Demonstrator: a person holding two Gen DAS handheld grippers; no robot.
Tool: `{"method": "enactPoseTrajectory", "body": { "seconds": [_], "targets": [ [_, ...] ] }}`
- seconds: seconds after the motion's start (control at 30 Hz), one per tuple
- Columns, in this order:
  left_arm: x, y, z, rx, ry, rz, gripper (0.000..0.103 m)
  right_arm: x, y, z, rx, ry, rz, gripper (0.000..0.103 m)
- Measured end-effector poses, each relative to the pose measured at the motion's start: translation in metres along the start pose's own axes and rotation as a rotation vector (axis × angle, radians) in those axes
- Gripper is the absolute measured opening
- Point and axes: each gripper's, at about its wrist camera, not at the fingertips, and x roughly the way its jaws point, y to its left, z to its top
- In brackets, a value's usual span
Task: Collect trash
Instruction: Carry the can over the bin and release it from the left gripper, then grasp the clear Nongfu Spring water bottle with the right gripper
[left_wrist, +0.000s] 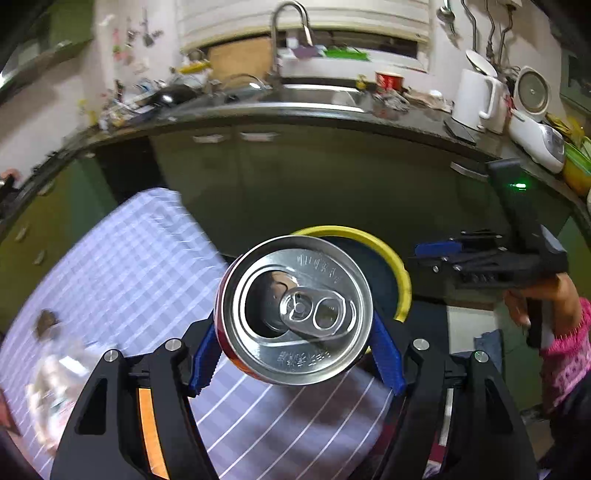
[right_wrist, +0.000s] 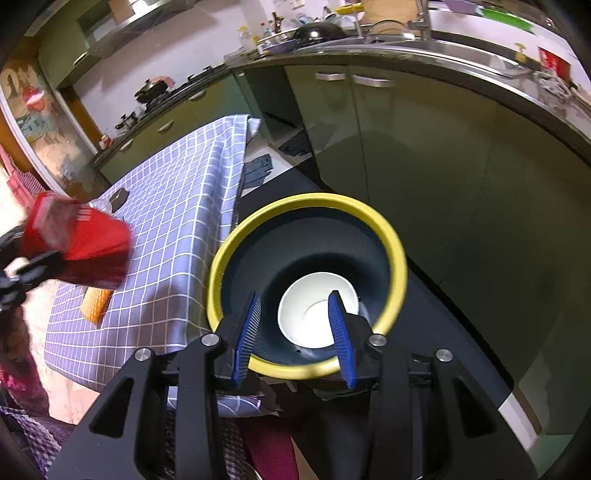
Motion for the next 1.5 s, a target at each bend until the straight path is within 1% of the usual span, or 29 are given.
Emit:
{"method": "enactPoseTrajectory", "body": {
  "seconds": [0.07,0.17,0.27,0.3,0.33,0.37,0.4,0.5,0.63,0.7,0.83,0.9,1.0,1.1,1.17,1.27,1.37,1.4,1.47,1.5],
  "targets": [
    [0.032,-0.011,0.011,0.005,0.033,-0.034,0.070,-0.004,-0.008,-0.003,0.017,-0.007,-0.002,0.037],
    [0.078,-0.029,0.021,0.021,0.079,-0.056,0.070,-0.007,-0.018,-0.006,0.039,-0.009,-0.009,0.037],
    [0.114,-0.042,0.025,0.028,0.124,-0.064,0.070,-0.010,-0.028,-0.009,0.057,-0.007,-0.017,0.037],
    [0.125,-0.045,0.026,0.030,0.136,-0.057,0.072,-0.010,-0.029,-0.009,0.061,-0.008,-0.018,0.037],
    [0.131,-0.047,0.027,0.031,0.140,-0.052,0.077,-0.012,-0.032,-0.009,0.067,-0.011,-0.021,0.037],
    [0.139,-0.049,0.029,0.030,0.139,-0.047,0.079,-0.012,-0.033,-0.009,0.071,-0.014,-0.021,0.037],
    [0.140,-0.050,0.027,0.028,0.134,-0.044,0.083,-0.014,-0.034,-0.010,0.074,-0.017,-0.023,0.038],
    [0.132,-0.045,0.025,0.009,0.117,-0.038,0.087,-0.015,-0.035,-0.012,0.078,-0.020,-0.020,0.040],
    [0.100,-0.034,0.021,-0.007,0.078,-0.017,0.087,-0.009,-0.031,-0.014,0.072,-0.008,-0.002,0.040],
    [0.072,-0.028,0.014,-0.024,0.041,-0.005,0.090,-0.005,-0.027,-0.015,0.064,0.003,0.012,0.040],
    [0.016,-0.015,-0.006,-0.067,-0.029,-0.008,0.093,0.013,-0.010,-0.007,0.028,0.036,0.045,0.041],
    [-0.017,-0.005,-0.022,-0.082,-0.062,0.016,0.095,0.022,0.005,-0.003,-0.006,0.055,0.066,0.041],
    [-0.059,0.020,-0.051,-0.131,-0.098,0.098,0.097,0.037,0.040,0.007,-0.077,0.071,0.115,0.041],
    [-0.093,0.046,-0.080,-0.202,-0.102,0.147,0.097,0.051,0.082,0.018,-0.155,0.080,0.180,0.044],
    [-0.114,0.065,-0.102,-0.247,-0.103,0.202,0.097,0.062,0.113,0.023,-0.206,0.095,0.226,0.044],
    [-0.138,0.088,-0.136,-0.295,-0.096,0.309,0.097,0.077,0.161,0.022,-0.284,0.128,0.291,0.044],
    [-0.155,0.109,-0.164,-0.339,-0.080,0.385,0.098,0.084,0.207,0.021,-0.367,0.143,0.342,0.044],
    [-0.159,0.116,-0.173,-0.353,-0.075,0.399,0.098,0.085,0.221,0.020,-0.398,0.142,0.357,0.046],
    [-0.166,0.127,-0.187,-0.381,-0.070,0.420,0.098,0.082,0.252,0.020,-0.472,0.132,0.399,0.055],
    [-0.169,0.132,-0.192,-0.390,-0.070,0.427,0.098,0.080,0.260,0.020,-0.496,0.125,0.412,0.063]
  ]
}}
